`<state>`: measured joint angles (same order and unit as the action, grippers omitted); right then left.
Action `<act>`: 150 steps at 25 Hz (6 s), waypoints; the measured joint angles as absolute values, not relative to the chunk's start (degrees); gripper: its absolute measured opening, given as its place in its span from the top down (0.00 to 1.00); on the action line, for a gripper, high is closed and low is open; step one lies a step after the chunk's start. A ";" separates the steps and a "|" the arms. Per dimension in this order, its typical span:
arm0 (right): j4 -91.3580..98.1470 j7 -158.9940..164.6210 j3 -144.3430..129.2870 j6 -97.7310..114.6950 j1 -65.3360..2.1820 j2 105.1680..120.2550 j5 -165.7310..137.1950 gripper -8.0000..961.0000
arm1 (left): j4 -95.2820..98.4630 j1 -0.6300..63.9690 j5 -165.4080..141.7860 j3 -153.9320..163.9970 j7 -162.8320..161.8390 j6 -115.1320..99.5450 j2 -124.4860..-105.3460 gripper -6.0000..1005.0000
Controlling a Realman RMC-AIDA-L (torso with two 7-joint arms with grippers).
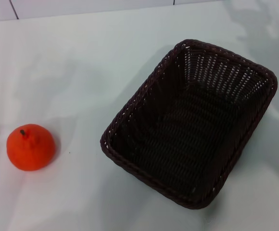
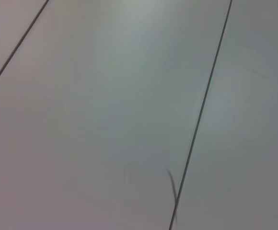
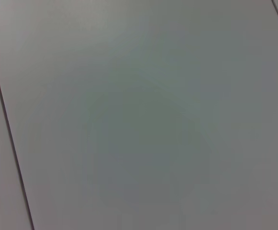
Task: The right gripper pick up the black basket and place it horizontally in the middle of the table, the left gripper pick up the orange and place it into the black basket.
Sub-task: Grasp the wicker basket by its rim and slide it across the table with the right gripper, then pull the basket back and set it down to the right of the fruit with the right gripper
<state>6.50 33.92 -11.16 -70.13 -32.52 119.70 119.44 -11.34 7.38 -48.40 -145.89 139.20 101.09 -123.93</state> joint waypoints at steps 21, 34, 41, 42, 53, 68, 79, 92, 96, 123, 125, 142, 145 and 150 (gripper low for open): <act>19.70 67.02 -23.39 -68.07 -31.63 116.96 106.48 0.06 | -11.47 7.28 -48.71 -145.83 139.13 101.43 -123.92 0.39; 50.16 122.22 -38.84 -90.04 -40.46 106.47 48.27 0.07 | -11.35 7.52 -48.54 -146.16 139.13 100.88 -123.84 0.39; 53.57 124.88 -40.22 -96.58 -46.91 107.83 31.69 0.07 | -11.33 7.51 -48.61 -146.10 139.12 100.80 -123.89 0.39; 53.51 125.26 -40.76 -96.35 -47.38 108.14 30.17 0.07 | -11.33 7.43 -48.63 -146.06 139.13 100.80 -123.91 0.39; 51.54 126.32 -46.00 -86.94 -48.82 113.80 19.28 0.10 | -10.83 7.16 -48.70 -145.80 139.13 100.80 -124.06 0.39; 50.92 123.90 -45.85 -90.54 -48.20 113.63 21.11 0.74 | -9.91 7.47 -48.69 -145.72 139.31 100.81 -124.01 0.39; 52.83 122.10 -33.23 -100.65 -43.18 110.15 35.60 0.82 | -10.02 7.38 -48.69 -145.91 139.57 100.32 -123.86 0.39; 39.79 130.21 -24.84 -93.71 -39.80 107.39 43.86 0.83 | -10.37 8.86 -48.69 -145.72 139.57 98.71 -123.74 0.39; 38.86 134.40 -25.21 -88.60 -39.64 108.84 43.44 0.83 | -10.37 9.52 -48.69 -145.72 139.46 98.21 -123.75 0.39; 35.44 150.77 -32.68 -84.96 -39.73 110.01 40.60 0.78 | -11.05 9.30 -48.69 -145.63 139.47 97.82 -123.66 0.39; 35.28 150.78 -32.62 -84.36 -39.73 110.28 40.60 0.76 | -11.23 9.26 -48.69 -145.64 139.43 97.82 -123.66 0.39; 34.00 150.43 -31.72 -84.13 -38.60 110.97 44.16 0.39 | -11.25 8.79 -48.84 -145.21 139.25 97.82 -123.44 0.39; 34.26 150.42 -31.72 -84.73 -37.80 110.34 44.20 0.27 | -11.25 8.51 -48.88 -143.11 139.22 97.81 -122.72 0.40; 35.12 149.89 -29.67 -84.53 -35.90 108.73 44.31 0.15 | -11.25 7.14 -50.37 -133.12 138.90 96.71 -119.29 0.40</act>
<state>35.12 149.89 -29.67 -84.53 -35.90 108.73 44.31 -11.25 7.14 -50.37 -133.12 138.90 96.71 -119.29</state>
